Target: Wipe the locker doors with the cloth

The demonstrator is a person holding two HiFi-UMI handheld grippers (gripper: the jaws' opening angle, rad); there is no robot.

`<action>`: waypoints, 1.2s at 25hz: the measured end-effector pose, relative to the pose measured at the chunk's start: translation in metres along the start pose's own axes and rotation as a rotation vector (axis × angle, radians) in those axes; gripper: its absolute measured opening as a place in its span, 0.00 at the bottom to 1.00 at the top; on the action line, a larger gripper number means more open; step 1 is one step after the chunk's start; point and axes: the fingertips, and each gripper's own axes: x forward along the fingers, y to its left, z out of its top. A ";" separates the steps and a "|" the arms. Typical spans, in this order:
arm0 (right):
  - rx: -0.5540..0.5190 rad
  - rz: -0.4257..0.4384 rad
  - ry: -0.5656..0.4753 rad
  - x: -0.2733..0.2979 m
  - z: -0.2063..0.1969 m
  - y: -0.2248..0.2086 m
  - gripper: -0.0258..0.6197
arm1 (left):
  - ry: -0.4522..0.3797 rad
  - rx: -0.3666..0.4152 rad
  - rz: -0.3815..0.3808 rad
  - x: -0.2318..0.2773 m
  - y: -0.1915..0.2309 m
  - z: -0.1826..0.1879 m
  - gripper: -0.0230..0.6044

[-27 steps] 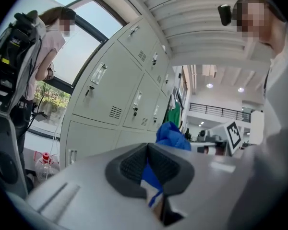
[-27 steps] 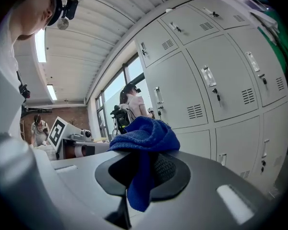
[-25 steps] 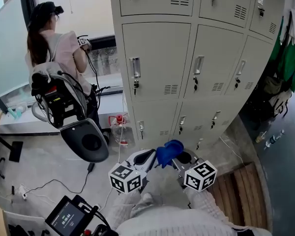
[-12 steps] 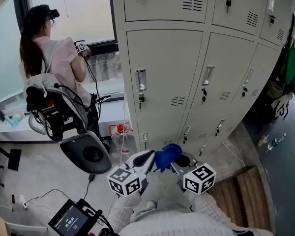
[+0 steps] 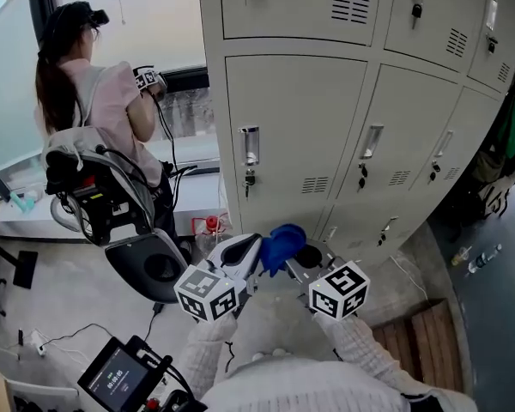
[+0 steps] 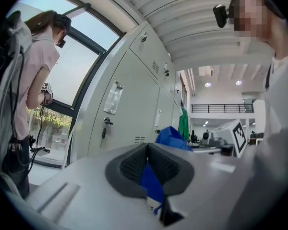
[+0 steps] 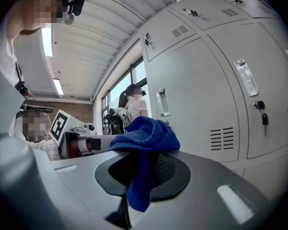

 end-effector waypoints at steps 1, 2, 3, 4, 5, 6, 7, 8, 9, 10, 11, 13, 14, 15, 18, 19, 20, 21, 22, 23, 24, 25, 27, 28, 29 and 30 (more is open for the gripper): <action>-0.009 0.009 -0.011 0.007 0.006 0.001 0.12 | -0.007 0.017 0.006 0.002 0.005 0.007 0.04; -0.021 0.012 -0.026 0.015 0.013 0.000 0.11 | -0.018 0.033 0.015 0.004 0.011 0.016 0.04; -0.038 0.011 -0.044 0.023 0.023 -0.001 0.12 | -0.032 0.051 0.025 0.006 0.018 0.027 0.04; -0.060 0.006 -0.063 0.030 0.034 -0.003 0.11 | -0.045 0.071 0.033 0.008 0.024 0.038 0.04; -0.085 0.001 -0.083 0.037 0.048 -0.006 0.11 | -0.057 0.095 0.039 0.011 0.030 0.051 0.04; -0.115 -0.003 -0.104 0.043 0.064 -0.010 0.11 | -0.069 0.124 0.044 0.014 0.035 0.064 0.04; -0.147 -0.005 -0.126 0.048 0.081 -0.014 0.11 | -0.085 0.155 0.049 0.018 0.040 0.078 0.04; -0.181 -0.008 -0.149 0.053 0.100 -0.019 0.11 | -0.104 0.183 0.056 0.021 0.044 0.093 0.04; -0.214 -0.013 -0.172 0.058 0.118 -0.023 0.11 | -0.125 0.206 0.065 0.025 0.047 0.108 0.04; -0.243 -0.017 -0.196 0.062 0.135 -0.025 0.11 | -0.148 0.223 0.077 0.027 0.050 0.122 0.04; -0.269 -0.020 -0.221 0.065 0.152 -0.027 0.11 | -0.170 0.239 0.091 0.029 0.053 0.137 0.04; -0.315 -0.025 -0.268 0.072 0.185 -0.028 0.11 | -0.210 0.282 0.111 0.031 0.058 0.168 0.04; -0.336 -0.030 -0.285 0.075 0.200 -0.028 0.11 | -0.227 0.308 0.116 0.033 0.059 0.184 0.04; -0.357 -0.036 -0.294 0.077 0.213 -0.029 0.11 | -0.240 0.331 0.118 0.035 0.059 0.199 0.04; -0.403 -0.049 -0.305 0.084 0.248 -0.028 0.11 | -0.273 0.379 0.114 0.038 0.056 0.236 0.04; -0.412 -0.054 -0.312 0.087 0.259 -0.027 0.11 | -0.282 0.392 0.111 0.038 0.055 0.247 0.04; -0.418 -0.058 -0.319 0.090 0.269 -0.026 0.11 | -0.288 0.406 0.108 0.038 0.055 0.257 0.04; -0.424 -0.062 -0.326 0.092 0.277 -0.026 0.11 | -0.293 0.417 0.107 0.038 0.056 0.266 0.04; -0.431 -0.067 -0.331 0.095 0.285 -0.026 0.11 | -0.297 0.425 0.106 0.038 0.057 0.274 0.04; -0.439 -0.074 -0.334 0.097 0.292 -0.028 0.11 | -0.303 0.432 0.106 0.039 0.057 0.282 0.04; -0.447 -0.084 -0.333 0.100 0.297 -0.030 0.11 | -0.308 0.438 0.106 0.039 0.057 0.289 0.04; -0.452 -0.094 -0.329 0.102 0.300 -0.033 0.11 | -0.311 0.444 0.104 0.041 0.057 0.293 0.04; -0.446 -0.104 -0.319 0.106 0.301 -0.038 0.11 | -0.307 0.445 0.102 0.044 0.058 0.296 0.04; -0.438 -0.099 -0.318 0.107 0.300 -0.040 0.11 | -0.303 0.441 0.101 0.046 0.059 0.296 0.04; -0.431 -0.092 -0.318 0.108 0.300 -0.040 0.11 | -0.299 0.438 0.100 0.047 0.060 0.295 0.04; -0.428 -0.084 -0.320 0.108 0.300 -0.040 0.11 | -0.296 0.439 0.100 0.048 0.060 0.295 0.04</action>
